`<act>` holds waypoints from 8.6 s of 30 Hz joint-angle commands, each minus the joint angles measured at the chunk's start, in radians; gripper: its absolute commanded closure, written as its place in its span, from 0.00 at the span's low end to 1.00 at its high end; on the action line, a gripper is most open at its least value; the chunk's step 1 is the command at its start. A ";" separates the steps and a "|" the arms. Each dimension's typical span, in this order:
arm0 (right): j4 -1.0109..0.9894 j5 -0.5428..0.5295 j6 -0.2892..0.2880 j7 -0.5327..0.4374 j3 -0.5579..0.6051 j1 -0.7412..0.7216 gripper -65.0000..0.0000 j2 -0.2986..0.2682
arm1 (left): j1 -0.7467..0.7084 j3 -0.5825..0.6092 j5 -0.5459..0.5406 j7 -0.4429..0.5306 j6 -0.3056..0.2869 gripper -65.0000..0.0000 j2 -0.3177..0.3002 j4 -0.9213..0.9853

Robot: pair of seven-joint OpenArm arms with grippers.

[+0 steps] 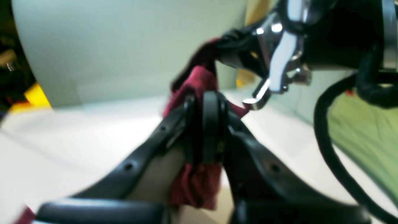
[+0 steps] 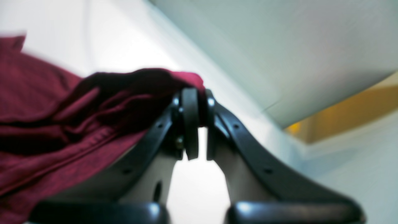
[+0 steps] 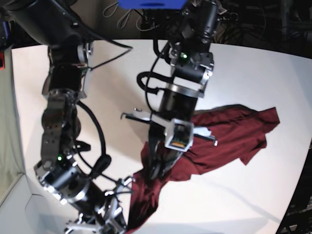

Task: Layout the t-shirt on the table in an organized manner, then fold the t-shirt properly
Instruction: 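Grasp the shirt with the right gripper and raise it high with both, then swing the hanging shirt down and lay it onto the table, then open both grippers and lift them off the shirt, then pinch a shirt fold with the left gripper and lift it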

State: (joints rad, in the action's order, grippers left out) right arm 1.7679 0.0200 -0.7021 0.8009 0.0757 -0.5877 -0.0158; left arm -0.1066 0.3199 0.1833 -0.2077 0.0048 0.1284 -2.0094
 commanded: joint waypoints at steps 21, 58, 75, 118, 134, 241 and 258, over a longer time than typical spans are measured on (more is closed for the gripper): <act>-0.159 -0.013 0.005 -0.033 0.049 -0.344 1.00 0.030 | 0.391 -0.190 -0.124 0.014 0.108 1.00 0.029 -0.014; -0.461 -0.013 0.068 -0.093 0.049 -0.718 1.00 0.173 | 0.761 -0.480 -0.127 0.023 0.108 1.00 0.029 -0.021; -0.584 -0.122 0.177 -0.208 0.194 -0.718 1.00 0.173 | 0.546 -0.617 -0.265 0.023 0.108 1.00 0.029 -0.023; -0.227 -0.119 0.183 -0.139 0.192 -0.401 1.00 -0.060 | 0.121 0.147 -0.288 0.021 0.106 1.00 0.029 0.117; -0.205 -0.119 0.180 -0.150 0.071 -0.179 1.00 -0.206 | 0.183 0.293 -0.298 0.021 0.102 1.00 0.029 0.299; 0.158 -0.122 0.109 -0.199 -0.351 0.906 0.36 0.023 | 0.043 -0.169 -0.453 0.207 0.103 0.59 -0.120 0.638; 0.158 -0.121 0.109 -0.199 -0.348 0.903 0.36 0.021 | 0.055 -0.158 -0.454 0.207 0.105 0.98 -0.117 0.669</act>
State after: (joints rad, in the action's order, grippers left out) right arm 1.9106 -0.0868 -0.5941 0.6270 -0.2718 0.3218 0.0113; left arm -0.0608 0.1627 -0.2745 -0.0254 0.1162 0.0086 -1.3170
